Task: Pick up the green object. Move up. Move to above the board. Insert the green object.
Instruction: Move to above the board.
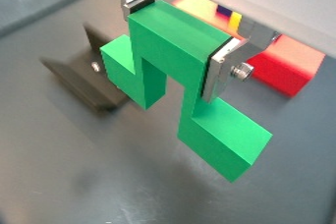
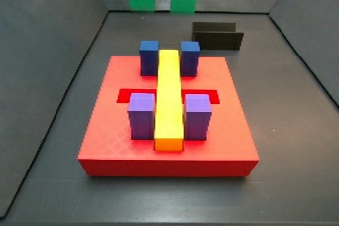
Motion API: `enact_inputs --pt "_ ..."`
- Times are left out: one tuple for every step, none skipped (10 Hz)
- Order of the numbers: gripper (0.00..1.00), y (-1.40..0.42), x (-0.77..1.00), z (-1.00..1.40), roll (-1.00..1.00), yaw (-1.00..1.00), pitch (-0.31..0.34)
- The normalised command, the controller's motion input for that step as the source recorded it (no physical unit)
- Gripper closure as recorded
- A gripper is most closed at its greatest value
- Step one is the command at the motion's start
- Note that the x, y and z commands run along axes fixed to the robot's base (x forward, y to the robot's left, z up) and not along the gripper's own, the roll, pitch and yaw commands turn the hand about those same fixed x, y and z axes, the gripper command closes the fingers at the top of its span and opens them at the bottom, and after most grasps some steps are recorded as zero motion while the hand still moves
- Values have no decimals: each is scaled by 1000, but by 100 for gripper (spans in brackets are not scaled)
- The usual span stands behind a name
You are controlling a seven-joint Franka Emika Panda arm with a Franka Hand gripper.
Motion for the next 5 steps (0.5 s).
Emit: enact_inputs --pt "100 -13 -45 1400 -17 6 18" --pt "100 -1 10 1400 -38 3 14" --pt "100 3 53 961 -53 -1 56" --pt "100 2 46 501 -61 -5 71" --pt "100 5 40 279 -58 -6 50"
